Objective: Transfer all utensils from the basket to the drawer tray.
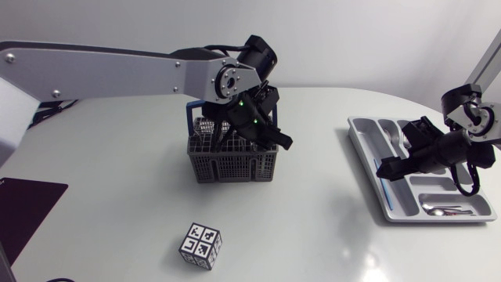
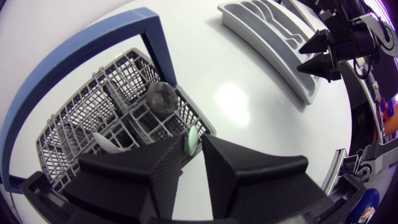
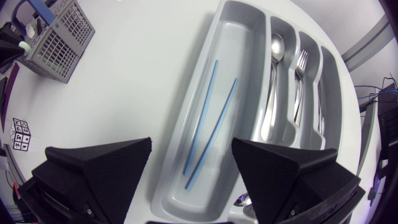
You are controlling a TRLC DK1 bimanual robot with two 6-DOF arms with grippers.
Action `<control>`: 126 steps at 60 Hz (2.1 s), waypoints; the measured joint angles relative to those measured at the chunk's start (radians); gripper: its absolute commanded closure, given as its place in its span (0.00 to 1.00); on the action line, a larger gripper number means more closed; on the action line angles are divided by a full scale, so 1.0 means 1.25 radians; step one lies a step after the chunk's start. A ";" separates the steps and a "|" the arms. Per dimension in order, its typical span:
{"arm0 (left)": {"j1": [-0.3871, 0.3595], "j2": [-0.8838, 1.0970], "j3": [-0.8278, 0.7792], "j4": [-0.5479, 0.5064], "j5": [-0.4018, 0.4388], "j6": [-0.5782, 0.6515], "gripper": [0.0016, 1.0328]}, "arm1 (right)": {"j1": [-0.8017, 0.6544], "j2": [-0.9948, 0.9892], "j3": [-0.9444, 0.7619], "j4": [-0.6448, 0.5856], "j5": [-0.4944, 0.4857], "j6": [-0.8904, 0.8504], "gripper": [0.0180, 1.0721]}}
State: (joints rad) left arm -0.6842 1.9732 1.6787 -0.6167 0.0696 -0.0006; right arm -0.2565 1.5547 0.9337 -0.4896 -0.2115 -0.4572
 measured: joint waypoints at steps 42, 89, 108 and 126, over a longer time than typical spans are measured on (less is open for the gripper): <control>0.052 -0.099 -0.009 0.028 0.200 -0.053 0.95 | 0.018 -0.021 -0.004 -0.001 0.006 0.000 0.12; 0.081 -0.344 -0.159 0.031 0.438 -0.035 0.95 | 0.279 -0.341 -0.003 -0.089 -0.244 0.003 0.07; 0.042 -0.344 -0.218 0.038 0.534 0.012 0.95 | 0.420 -0.354 0.001 -0.090 -0.389 0.006 0.09; 0.026 -0.355 -0.233 0.037 0.580 0.026 0.95 | 0.486 -0.338 -0.013 -0.084 -0.434 -0.016 0.36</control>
State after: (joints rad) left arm -0.6521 1.5291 1.3880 -0.5705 0.7944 0.0315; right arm 0.3511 1.1324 0.9180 -0.5949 -0.7544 -0.4767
